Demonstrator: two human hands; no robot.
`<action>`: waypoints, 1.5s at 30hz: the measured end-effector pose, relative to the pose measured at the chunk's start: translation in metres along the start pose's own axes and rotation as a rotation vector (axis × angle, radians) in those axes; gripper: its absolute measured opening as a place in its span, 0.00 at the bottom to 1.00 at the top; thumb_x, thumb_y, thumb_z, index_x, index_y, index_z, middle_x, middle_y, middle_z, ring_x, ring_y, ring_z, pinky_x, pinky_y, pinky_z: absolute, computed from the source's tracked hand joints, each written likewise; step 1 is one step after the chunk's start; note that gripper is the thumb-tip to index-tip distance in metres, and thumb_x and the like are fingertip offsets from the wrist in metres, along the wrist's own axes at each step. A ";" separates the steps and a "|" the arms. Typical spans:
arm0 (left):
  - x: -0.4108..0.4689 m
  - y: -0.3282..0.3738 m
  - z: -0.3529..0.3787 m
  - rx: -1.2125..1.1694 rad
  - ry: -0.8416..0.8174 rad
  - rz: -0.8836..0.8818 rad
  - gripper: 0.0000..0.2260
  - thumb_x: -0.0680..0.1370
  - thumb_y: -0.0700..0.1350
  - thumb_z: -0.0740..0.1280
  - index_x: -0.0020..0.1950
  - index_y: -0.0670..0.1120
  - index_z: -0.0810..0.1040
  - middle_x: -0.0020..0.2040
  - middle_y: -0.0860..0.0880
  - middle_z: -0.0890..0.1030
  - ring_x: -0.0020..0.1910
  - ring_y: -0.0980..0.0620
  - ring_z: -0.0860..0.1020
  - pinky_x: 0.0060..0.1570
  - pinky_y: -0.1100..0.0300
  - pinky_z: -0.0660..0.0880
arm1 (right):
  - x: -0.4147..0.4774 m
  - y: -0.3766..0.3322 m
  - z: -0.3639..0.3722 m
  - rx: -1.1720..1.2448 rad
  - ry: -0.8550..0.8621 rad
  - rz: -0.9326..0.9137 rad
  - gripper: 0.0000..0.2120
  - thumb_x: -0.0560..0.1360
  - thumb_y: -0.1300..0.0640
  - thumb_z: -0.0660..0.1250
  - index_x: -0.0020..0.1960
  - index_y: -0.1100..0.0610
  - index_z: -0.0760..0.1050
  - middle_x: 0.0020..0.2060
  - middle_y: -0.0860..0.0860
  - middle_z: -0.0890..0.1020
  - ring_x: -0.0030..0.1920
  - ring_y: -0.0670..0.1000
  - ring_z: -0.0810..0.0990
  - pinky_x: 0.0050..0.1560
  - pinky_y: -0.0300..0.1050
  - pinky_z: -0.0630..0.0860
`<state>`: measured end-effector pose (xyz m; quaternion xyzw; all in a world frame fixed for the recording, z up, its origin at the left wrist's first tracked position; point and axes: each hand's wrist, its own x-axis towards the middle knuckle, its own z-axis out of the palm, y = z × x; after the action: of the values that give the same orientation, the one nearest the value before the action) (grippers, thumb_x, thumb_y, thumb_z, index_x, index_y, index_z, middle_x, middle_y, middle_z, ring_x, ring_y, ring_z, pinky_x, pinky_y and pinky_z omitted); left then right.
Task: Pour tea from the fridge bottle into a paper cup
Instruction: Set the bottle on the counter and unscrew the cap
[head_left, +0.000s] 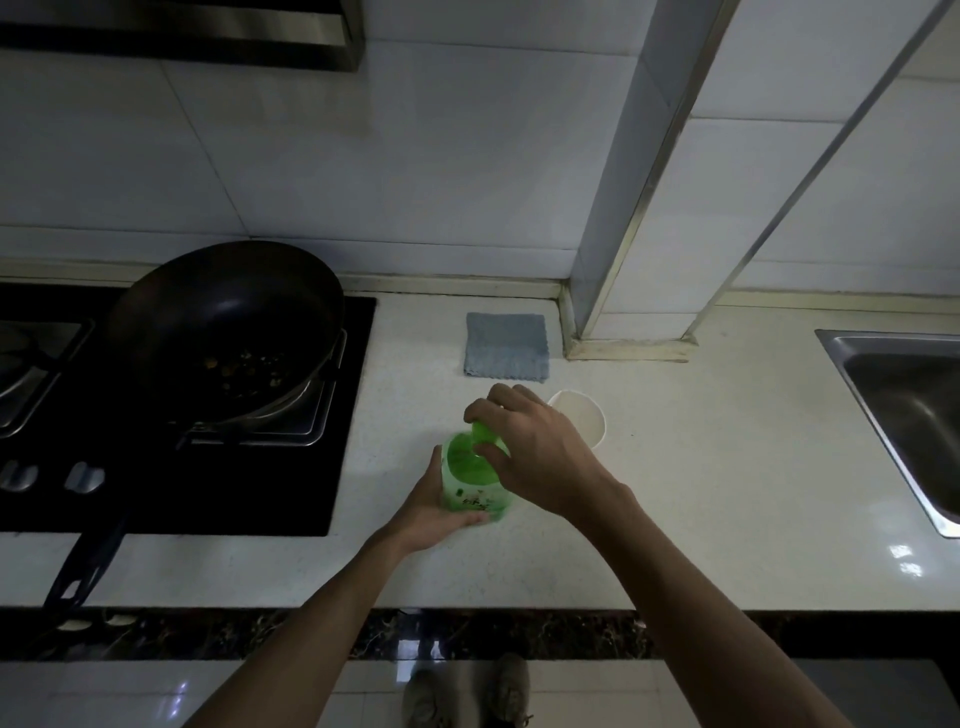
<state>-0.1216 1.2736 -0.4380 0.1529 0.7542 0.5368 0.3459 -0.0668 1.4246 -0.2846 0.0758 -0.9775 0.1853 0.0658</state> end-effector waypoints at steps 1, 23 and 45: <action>0.000 0.000 0.000 -0.012 -0.004 0.006 0.38 0.65 0.40 0.80 0.68 0.52 0.63 0.59 0.52 0.77 0.57 0.60 0.78 0.48 0.68 0.78 | -0.005 0.003 0.001 0.085 0.060 0.017 0.14 0.75 0.58 0.70 0.60 0.58 0.75 0.54 0.53 0.79 0.53 0.50 0.75 0.48 0.42 0.74; 0.002 -0.007 0.000 0.043 0.015 -0.022 0.42 0.62 0.45 0.81 0.70 0.54 0.63 0.61 0.53 0.78 0.60 0.56 0.77 0.60 0.56 0.77 | -0.133 0.085 0.117 0.288 0.485 0.527 0.12 0.66 0.65 0.79 0.45 0.58 0.78 0.40 0.42 0.78 0.41 0.43 0.72 0.41 0.30 0.69; 0.001 -0.009 0.003 0.109 0.031 -0.080 0.35 0.64 0.45 0.81 0.68 0.46 0.71 0.58 0.48 0.81 0.56 0.58 0.80 0.48 0.71 0.77 | -0.134 0.120 0.148 0.208 0.340 0.677 0.19 0.72 0.62 0.74 0.62 0.61 0.78 0.45 0.50 0.85 0.54 0.57 0.76 0.51 0.52 0.72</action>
<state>-0.1192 1.2731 -0.4468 0.1328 0.7929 0.4831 0.3468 0.0290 1.4962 -0.4845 -0.2765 -0.8984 0.3047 0.1537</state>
